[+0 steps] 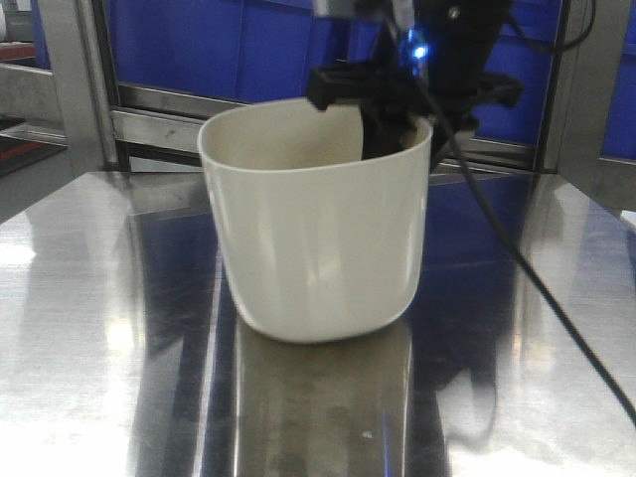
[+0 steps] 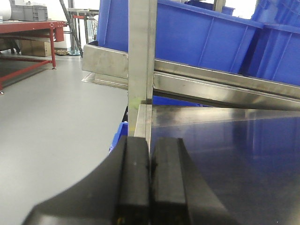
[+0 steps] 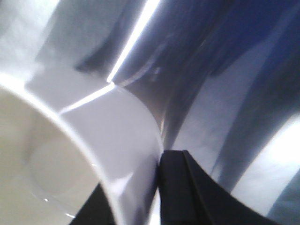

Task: Move white bin to right shelf second layer
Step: 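Lower the right gripper and close it on the white bin's rim, then lift the white bin off the table with the right gripper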

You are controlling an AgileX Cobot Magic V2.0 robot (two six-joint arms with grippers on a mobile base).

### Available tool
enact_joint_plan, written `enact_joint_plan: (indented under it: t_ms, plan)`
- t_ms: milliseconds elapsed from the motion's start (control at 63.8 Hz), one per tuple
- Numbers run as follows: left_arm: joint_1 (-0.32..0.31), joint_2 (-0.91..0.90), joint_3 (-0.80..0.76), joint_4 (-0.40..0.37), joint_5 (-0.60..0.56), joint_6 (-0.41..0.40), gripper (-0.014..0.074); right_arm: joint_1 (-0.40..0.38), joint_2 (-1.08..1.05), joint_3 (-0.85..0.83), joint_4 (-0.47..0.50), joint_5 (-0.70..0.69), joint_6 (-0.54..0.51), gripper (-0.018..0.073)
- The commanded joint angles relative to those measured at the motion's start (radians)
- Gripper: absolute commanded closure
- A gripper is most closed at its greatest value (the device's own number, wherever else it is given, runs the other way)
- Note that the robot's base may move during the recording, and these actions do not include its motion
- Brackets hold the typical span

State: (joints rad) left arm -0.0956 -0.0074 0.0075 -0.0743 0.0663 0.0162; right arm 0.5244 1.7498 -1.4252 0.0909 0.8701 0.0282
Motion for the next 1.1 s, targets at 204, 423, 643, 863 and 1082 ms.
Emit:
enact_joint_plan:
  t_ms: [204, 423, 643, 863, 1082]
  plan:
    - [-0.006, -0.002, 0.037, -0.001, -0.086, -0.007, 0.0512, -0.001, -0.236, -0.035, -0.066, -0.101, 0.001, 0.0503]
    - [-0.006, -0.002, 0.037, -0.001, -0.086, -0.007, 0.0512, -0.039, -0.413, 0.013, -0.069, -0.13, 0.001, 0.0503]
    - [-0.006, -0.002, 0.037, -0.001, -0.086, -0.007, 0.0512, -0.145, -0.634, 0.191, -0.068, -0.208, 0.001, 0.0503]
    - [-0.006, -0.002, 0.037, -0.001, -0.086, -0.007, 0.0512, -0.296, -0.897, 0.418, -0.063, -0.247, 0.001, 0.0503]
    - [-0.006, -0.002, 0.037, -0.001, -0.086, -0.007, 0.0512, -0.371, -1.099, 0.594, -0.063, -0.274, 0.001, 0.0503]
